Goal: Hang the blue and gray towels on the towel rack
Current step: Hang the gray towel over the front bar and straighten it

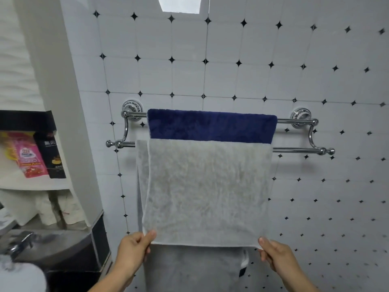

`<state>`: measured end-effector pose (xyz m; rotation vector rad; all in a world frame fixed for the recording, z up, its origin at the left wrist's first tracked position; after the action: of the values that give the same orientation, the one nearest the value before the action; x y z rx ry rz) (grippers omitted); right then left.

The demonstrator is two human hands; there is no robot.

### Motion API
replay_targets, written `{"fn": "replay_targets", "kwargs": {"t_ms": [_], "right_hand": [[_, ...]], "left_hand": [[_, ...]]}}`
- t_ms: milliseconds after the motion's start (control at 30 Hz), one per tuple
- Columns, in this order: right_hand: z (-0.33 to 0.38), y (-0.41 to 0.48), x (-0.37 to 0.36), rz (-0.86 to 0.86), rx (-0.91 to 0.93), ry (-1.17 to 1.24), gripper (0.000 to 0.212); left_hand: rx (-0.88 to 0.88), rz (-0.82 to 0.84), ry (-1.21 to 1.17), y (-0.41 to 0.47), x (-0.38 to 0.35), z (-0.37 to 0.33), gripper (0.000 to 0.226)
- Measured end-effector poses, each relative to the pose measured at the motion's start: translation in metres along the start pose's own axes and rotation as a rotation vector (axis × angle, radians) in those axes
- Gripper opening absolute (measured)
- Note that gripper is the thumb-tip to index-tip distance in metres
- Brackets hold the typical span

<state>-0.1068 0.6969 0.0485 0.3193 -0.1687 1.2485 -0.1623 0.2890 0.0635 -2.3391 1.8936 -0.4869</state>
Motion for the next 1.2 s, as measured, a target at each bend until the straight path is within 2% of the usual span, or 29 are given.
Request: {"fn": "replay_targets", "kwargs": {"t_ms": [233, 700, 833, 1000, 1067, 1200], "right_hand": [[-0.020, -0.020, -0.015, 0.063, -0.171, 0.017, 0.053], [-0.068, -0.032, -0.029, 0.132, -0.199, -0.127, 0.052], [-0.038, -0.009, -0.015, 0.241, -0.146, -0.228, 0.039], [0.050, 0.040, 0.010, 0.149, 0.106, -0.132, 0.033], [0.092, 0.059, 0.014, 0.077, 0.213, -0.063, 0.024], [0.153, 0.086, 0.020, -0.027, 0.345, 0.025, 0.024]], "left_hand": [[0.108, 0.034, 0.035, 0.002, 0.006, 0.039, 0.048], [0.260, 0.042, 0.053, 0.011, -0.002, 0.087, 0.042], [0.199, 0.078, 0.055, 0.020, 0.000, 0.057, 0.021], [0.015, 0.131, -0.035, 0.033, 0.009, -0.025, 0.055], [-0.077, 0.128, -0.068, 0.034, 0.010, -0.062, 0.058], [-0.233, 0.037, -0.166, 0.030, 0.014, -0.126, 0.058]]}}
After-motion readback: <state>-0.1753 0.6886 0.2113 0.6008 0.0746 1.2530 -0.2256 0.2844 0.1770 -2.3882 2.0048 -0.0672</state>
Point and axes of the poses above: each hand's wrist, its own y-axis towards the middle knuckle, its own x-axis out of the back of the hand, z = x × y, the point moved 3 cm from there along y, towards the middle knuckle, and after that the axes turned 14 degrees about x, right-handed, at the moved point
